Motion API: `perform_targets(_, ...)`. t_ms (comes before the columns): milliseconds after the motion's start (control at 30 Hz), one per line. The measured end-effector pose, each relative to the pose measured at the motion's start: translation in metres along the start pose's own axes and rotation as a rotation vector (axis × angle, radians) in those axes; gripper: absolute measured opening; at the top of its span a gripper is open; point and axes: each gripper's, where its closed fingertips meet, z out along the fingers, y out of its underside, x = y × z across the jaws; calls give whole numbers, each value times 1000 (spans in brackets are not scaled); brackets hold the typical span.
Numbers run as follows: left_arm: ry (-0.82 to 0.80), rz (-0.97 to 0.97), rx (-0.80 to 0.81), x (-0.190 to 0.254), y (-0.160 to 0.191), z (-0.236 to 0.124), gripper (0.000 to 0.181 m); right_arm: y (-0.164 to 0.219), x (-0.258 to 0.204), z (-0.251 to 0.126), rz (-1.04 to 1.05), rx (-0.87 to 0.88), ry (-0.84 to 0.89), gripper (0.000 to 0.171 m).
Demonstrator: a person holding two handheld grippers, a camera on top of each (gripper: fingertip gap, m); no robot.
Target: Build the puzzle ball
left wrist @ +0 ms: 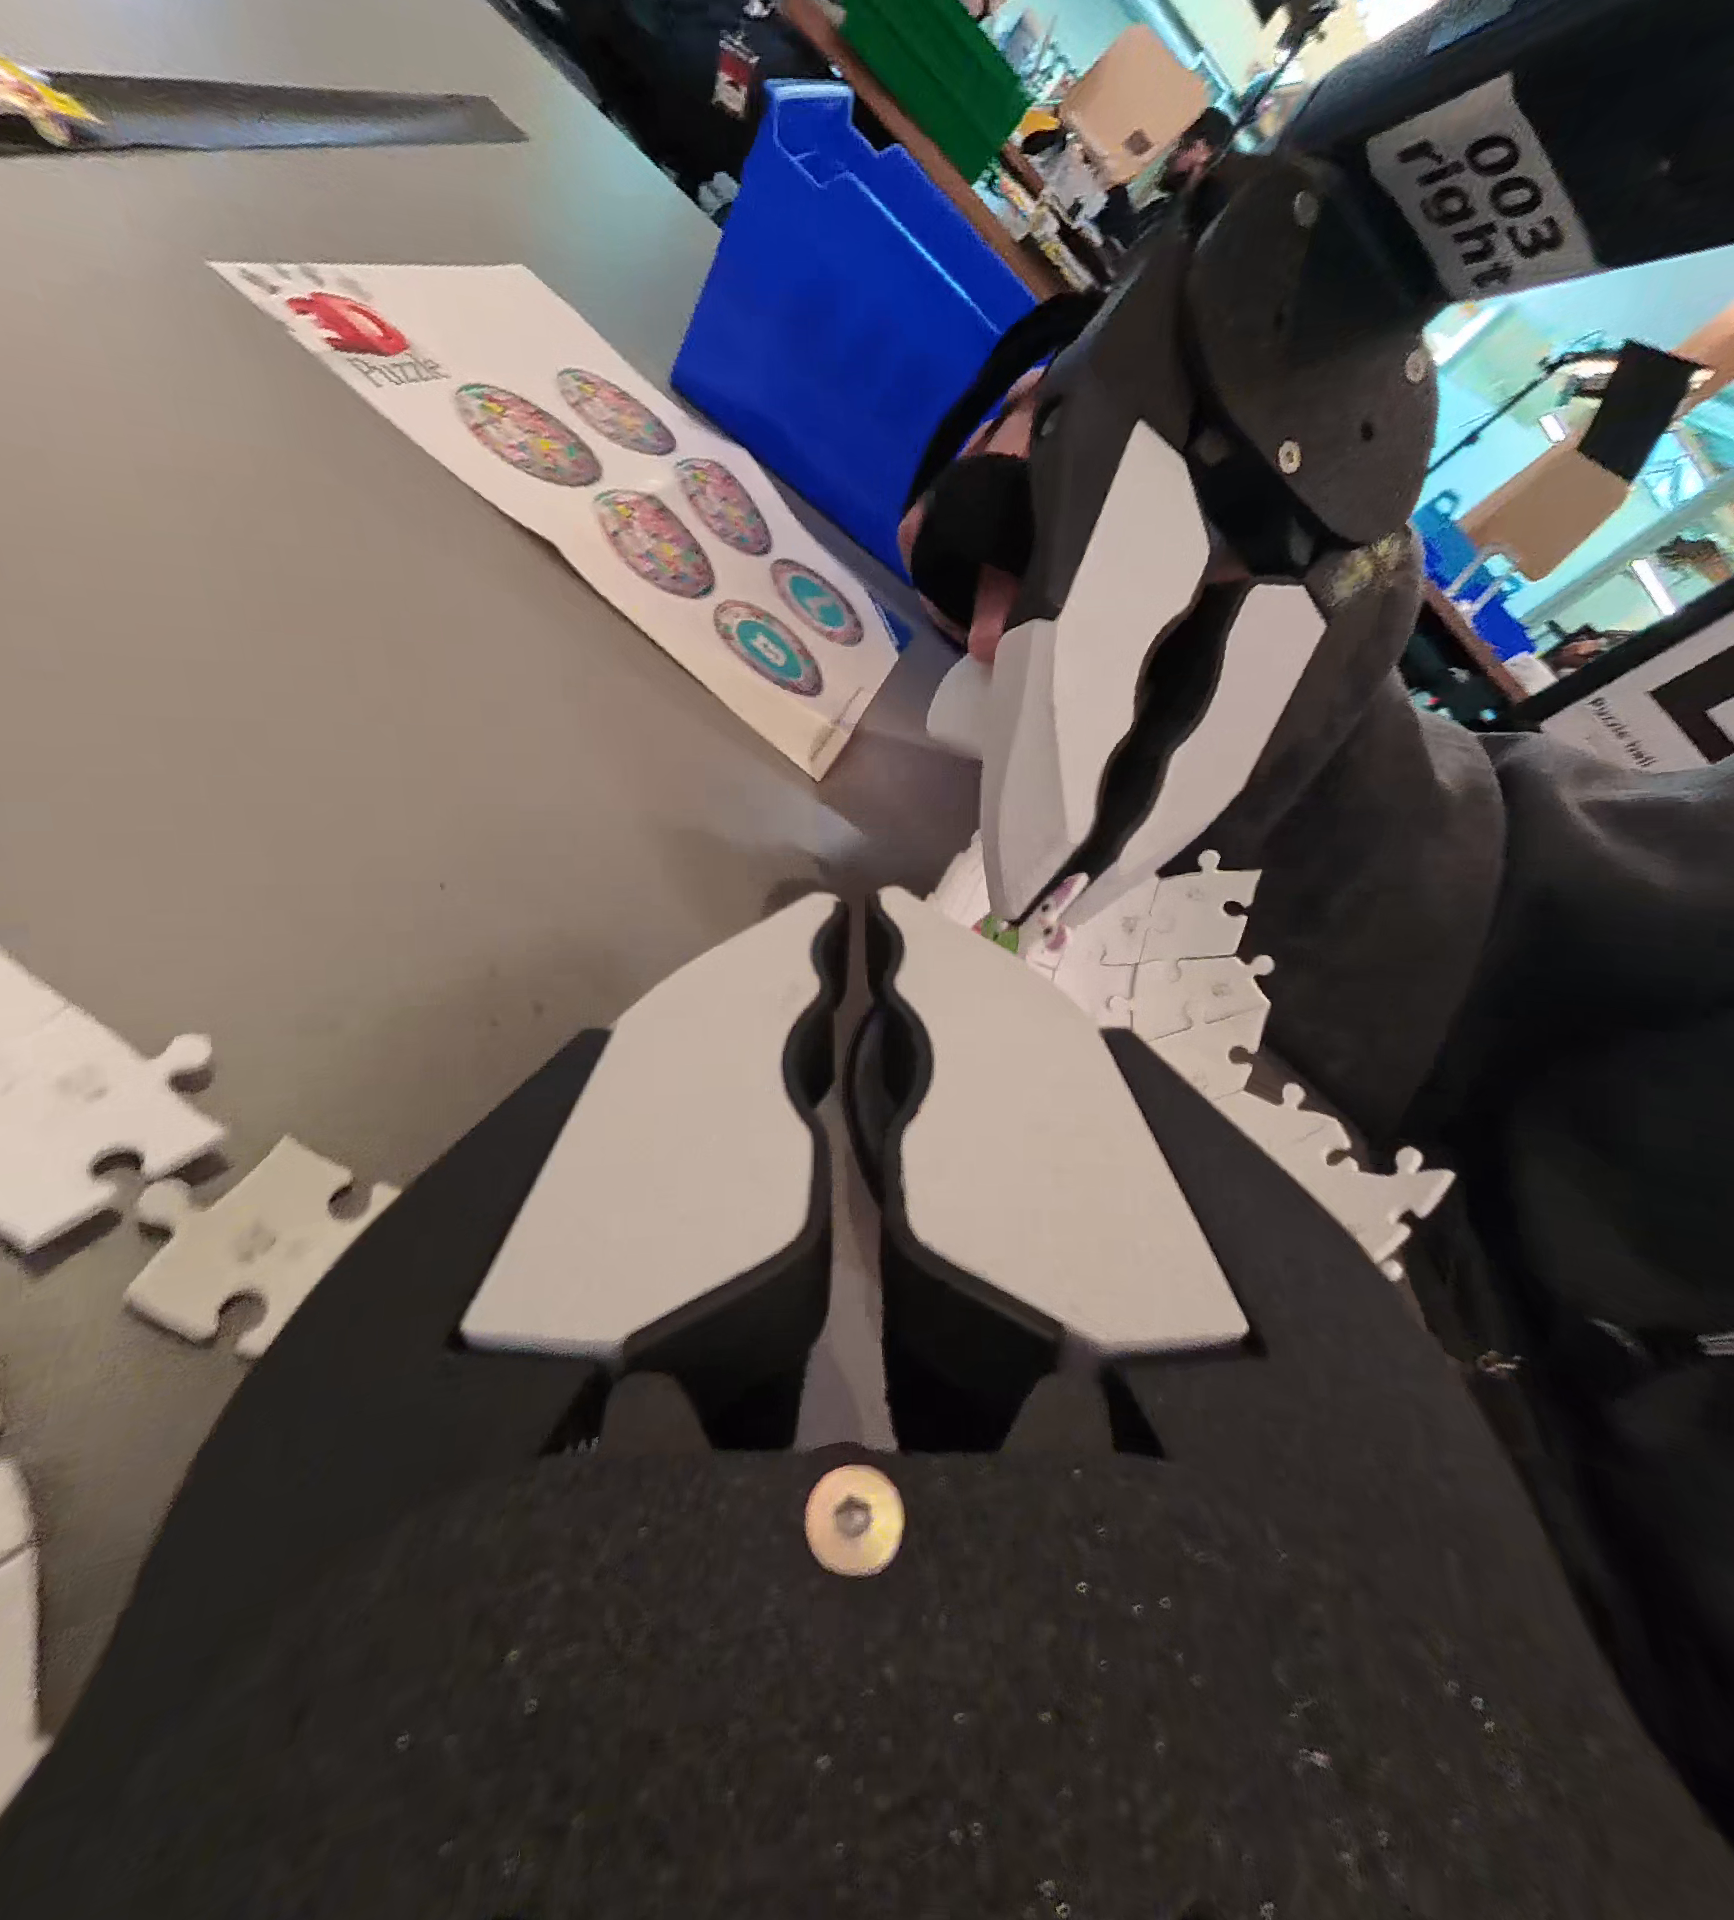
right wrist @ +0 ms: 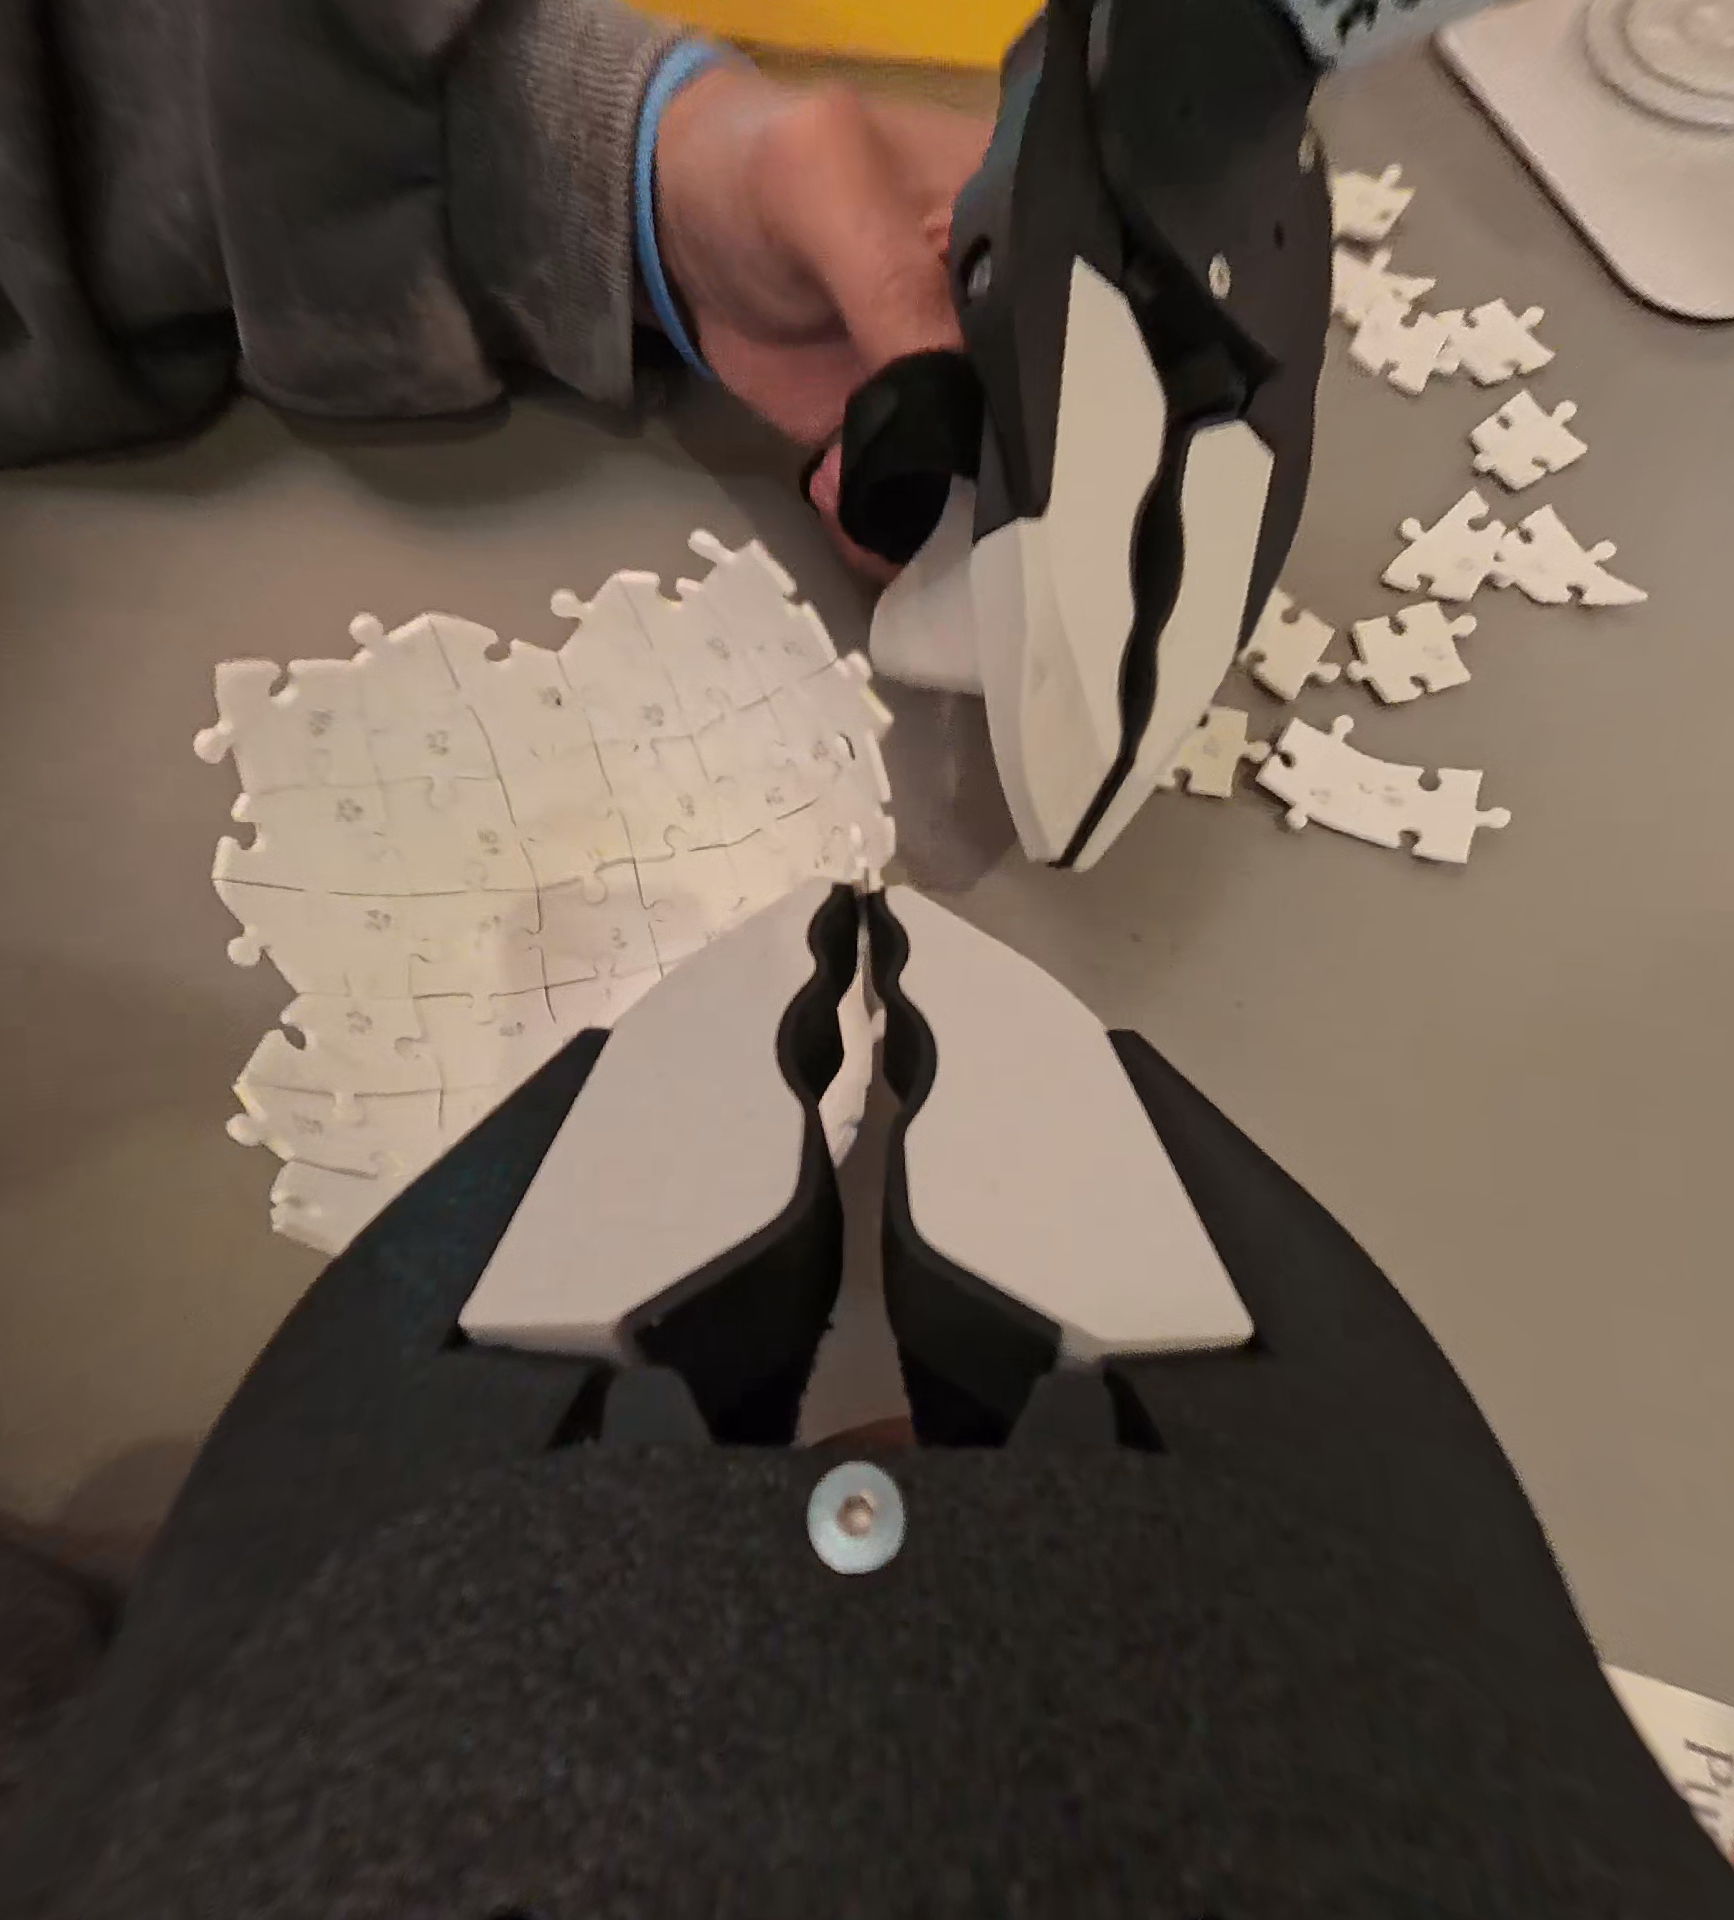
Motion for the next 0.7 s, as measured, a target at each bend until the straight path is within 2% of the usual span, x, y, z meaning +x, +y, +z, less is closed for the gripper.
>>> perform_targets(100,9,3,-22,1,2,2,0,-3,2,-1,26,65,11,2)
perform_targets(333,-101,-8,-91,-5,13,-15,0,-16,-1,3,98,21,5,2)
perform_targets(433,-80,32,-81,11,4,-22,0,-19,2,4,109,-9,39,2)
perform_targets(500,-52,89,-93,29,-1,-24,14,-24,2,2,121,14,40,2)
perform_targets(567,-96,176,-112,37,-4,-27,24,-31,6,-4,120,40,71,2)
perform_targets(700,-104,264,-123,53,-7,-22,28,-64,13,-25,155,234,108,2)
